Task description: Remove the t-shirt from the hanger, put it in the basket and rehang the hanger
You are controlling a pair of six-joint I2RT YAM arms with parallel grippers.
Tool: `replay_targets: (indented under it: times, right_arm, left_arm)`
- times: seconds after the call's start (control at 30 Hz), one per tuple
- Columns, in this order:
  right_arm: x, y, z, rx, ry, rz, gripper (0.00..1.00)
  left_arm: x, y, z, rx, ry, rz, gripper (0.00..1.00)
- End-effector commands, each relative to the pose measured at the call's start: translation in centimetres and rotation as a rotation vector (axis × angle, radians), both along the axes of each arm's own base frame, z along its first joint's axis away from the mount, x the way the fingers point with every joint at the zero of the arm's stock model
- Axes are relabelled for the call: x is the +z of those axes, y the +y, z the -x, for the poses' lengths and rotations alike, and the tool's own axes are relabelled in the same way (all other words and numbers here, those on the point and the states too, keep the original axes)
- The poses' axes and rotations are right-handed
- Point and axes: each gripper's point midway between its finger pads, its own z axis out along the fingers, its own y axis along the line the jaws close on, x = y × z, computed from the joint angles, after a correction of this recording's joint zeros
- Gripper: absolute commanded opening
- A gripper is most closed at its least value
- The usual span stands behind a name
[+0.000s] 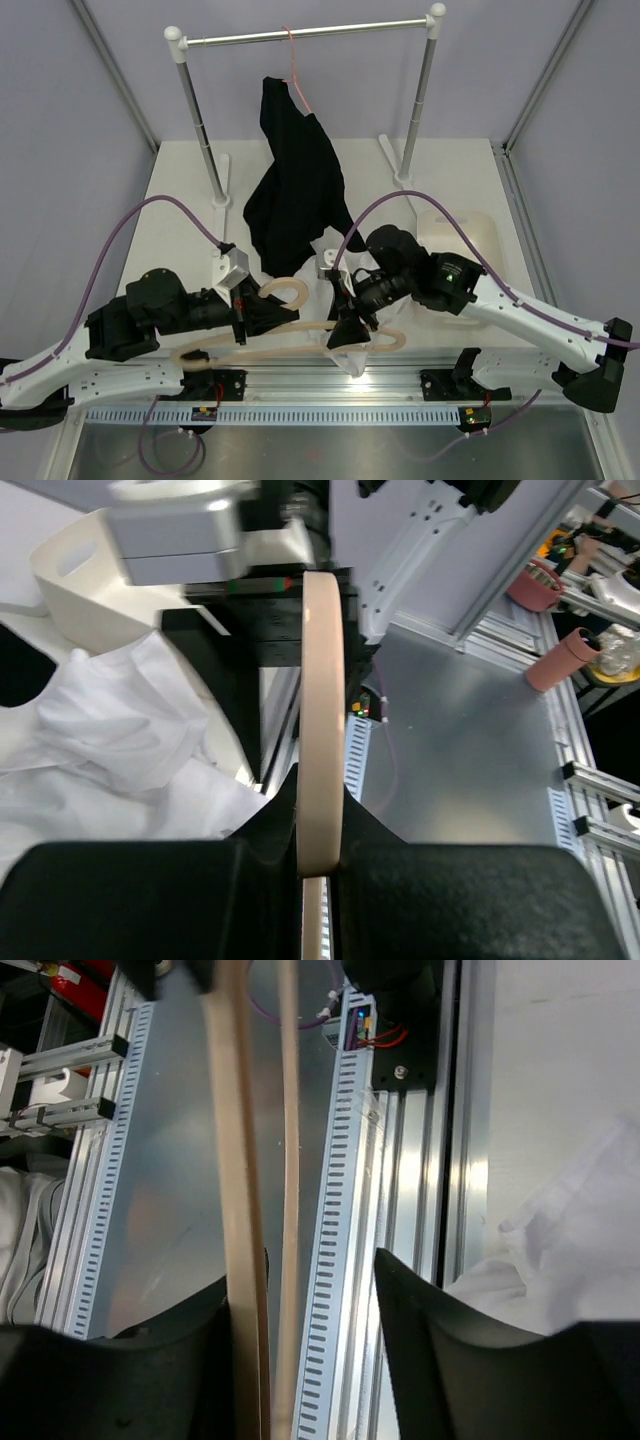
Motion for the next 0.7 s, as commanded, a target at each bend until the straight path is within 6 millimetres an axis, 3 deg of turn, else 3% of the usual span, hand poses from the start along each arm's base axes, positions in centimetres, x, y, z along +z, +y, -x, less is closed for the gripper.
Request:
replay_targets:
  times: [0.0, 0.07, 0.1, 0.17, 0.27, 0.3, 0.37, 0.43, 0.47, 0.67]
  right_arm:
    - [2.0, 0.7, -0.3, -0.023, -0.069, -0.122, 0.35]
    - [2.9, 0.4, -0.1, -0.040, -0.075, -0.164, 0.22]
    - [2.7, 0.4, -0.1, -0.048, -0.061, -0.163, 0.05]
    - [4.1, -0.2, 0.3, -0.076, -0.057, -0.210, 0.00]
    - [5.3, -1.2, 0.5, -0.130, -0.042, -0.244, 0.00]
    - [5.9, -1.7, 0.2, -0.175, -0.058, -0.265, 0.00]
    - [5.6, -2.2, -0.3, -0.233, -0.055, -0.260, 0.00]
    - [5.3, -3.0, -1.4, -0.339, -0.051, -0.238, 0.00]
    - [4.6, -3.4, -1.6, -0.378, -0.031, -0.205, 0.00]
    - [1.9, -7.4, -4.1, -0.690, 0.002, -0.110, 0.00]
  left_arm:
    - [1.7, -0.4, 0.5, -0.030, -0.011, 0.073, 0.00]
    - [1.5, -0.3, 0.3, -0.013, 0.000, 0.071, 0.00]
    - [1.4, -0.3, 0.2, -0.010, 0.004, 0.069, 0.00]
    - [1.3, -0.2, 0.1, 0.001, 0.014, 0.069, 0.06]
    - [1.7, 0.1, 0.1, 0.011, 0.020, 0.082, 0.30]
    - [2.0, 0.3, 0.1, 0.015, 0.018, 0.094, 0.48]
    - [2.8, 0.6, 0.0, 0.027, 0.018, 0.122, 0.59]
    - [3.5, 1.1, -0.1, 0.043, 0.017, 0.146, 0.91]
    - [4.2, 1.3, -0.2, 0.048, 0.014, 0.161, 0.99]
    - [5.4, 2.4, -0.4, 0.086, 0.040, 0.197, 0.99]
